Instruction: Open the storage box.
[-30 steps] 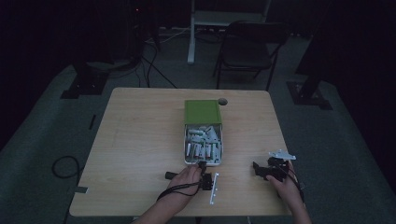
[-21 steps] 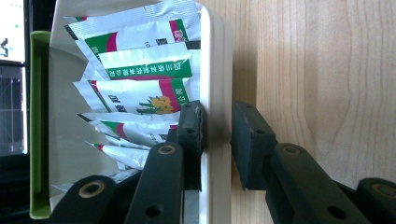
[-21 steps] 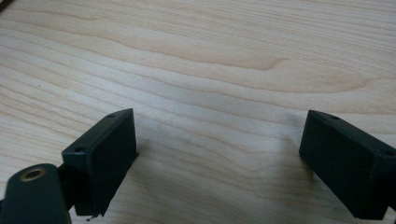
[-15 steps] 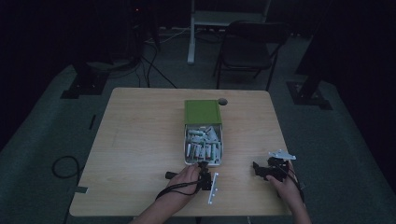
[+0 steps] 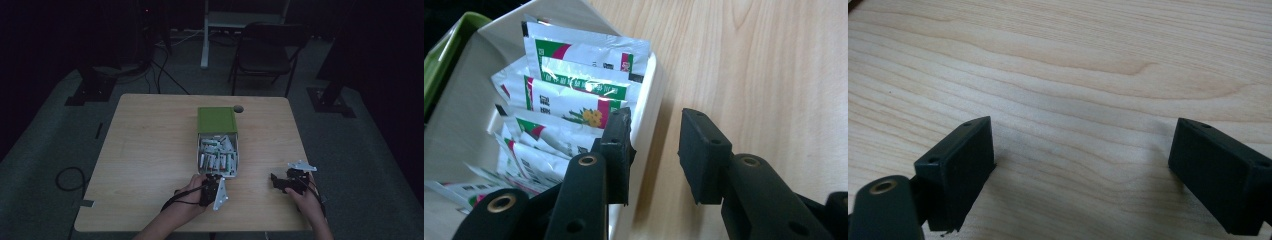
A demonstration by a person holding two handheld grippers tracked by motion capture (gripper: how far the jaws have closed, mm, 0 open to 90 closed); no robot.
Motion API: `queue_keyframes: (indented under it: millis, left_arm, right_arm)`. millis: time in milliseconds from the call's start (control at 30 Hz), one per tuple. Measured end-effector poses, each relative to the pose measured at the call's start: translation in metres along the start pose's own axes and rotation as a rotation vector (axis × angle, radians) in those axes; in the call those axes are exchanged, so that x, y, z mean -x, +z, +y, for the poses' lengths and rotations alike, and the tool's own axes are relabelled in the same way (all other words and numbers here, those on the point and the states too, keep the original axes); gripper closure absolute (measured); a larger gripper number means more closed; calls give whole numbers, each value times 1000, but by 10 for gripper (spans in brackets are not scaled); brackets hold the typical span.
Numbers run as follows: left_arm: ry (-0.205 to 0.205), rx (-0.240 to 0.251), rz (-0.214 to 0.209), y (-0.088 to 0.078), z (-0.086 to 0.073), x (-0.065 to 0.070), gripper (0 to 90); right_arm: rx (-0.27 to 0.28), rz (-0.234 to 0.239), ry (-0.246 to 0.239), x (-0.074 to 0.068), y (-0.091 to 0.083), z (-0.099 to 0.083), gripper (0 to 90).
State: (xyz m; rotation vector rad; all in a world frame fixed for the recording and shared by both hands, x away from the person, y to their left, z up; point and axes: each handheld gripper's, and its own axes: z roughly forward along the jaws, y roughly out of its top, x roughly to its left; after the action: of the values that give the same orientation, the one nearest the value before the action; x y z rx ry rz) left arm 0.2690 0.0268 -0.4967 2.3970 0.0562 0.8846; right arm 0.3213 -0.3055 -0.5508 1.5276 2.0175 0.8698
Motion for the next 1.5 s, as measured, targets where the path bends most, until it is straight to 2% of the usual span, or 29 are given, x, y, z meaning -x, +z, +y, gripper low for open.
queue_keyframes:
  millis: [133,233,367,533,567,633,733,800,900,933,1100,1300,1500]
  left_arm:
    - [-59,10,-35,-6,-11,-2,664]
    - [-77,8,-43,-7,-16,-2,664]
    - [-128,16,-58,-11,-28,-2,663]
    - [-152,8,-69,-14,-38,-1,662]
    - [-177,8,-72,-16,-43,-2,663]
    - [-192,5,-75,-17,-48,-1,663]
    - [-200,-2,-76,-18,-52,-1,663]
    - [-226,-8,-72,-19,-60,0,663]
    - [-226,-12,-69,-19,-63,0,663]
    - [-248,-14,-65,-21,-69,0,663]
    - [-282,-17,-54,-25,-81,-4,662]
    - [-374,-12,-14,-30,-101,-12,654]
    - [-439,-18,-5,-33,-118,-16,653]
  right_arm:
    - [0,0,0,0,0,0,105]
    - [0,0,0,0,0,0,105]
    - [0,0,0,0,0,0,105]
    - [0,0,0,0,0,0,105]
    - [0,0,0,0,0,0,105]
    - [0,0,0,0,0,0,105]
    - [0,0,0,0,0,0,105]
    - [0,0,0,0,0,0,105]
    - [0,0,0,0,0,0,105]
    - [0,0,0,0,0,0,105]
    - [1,0,-1,0,0,0,105]
    - [0,0,0,0,0,0,105]
    - [0,0,1,0,0,0,105]
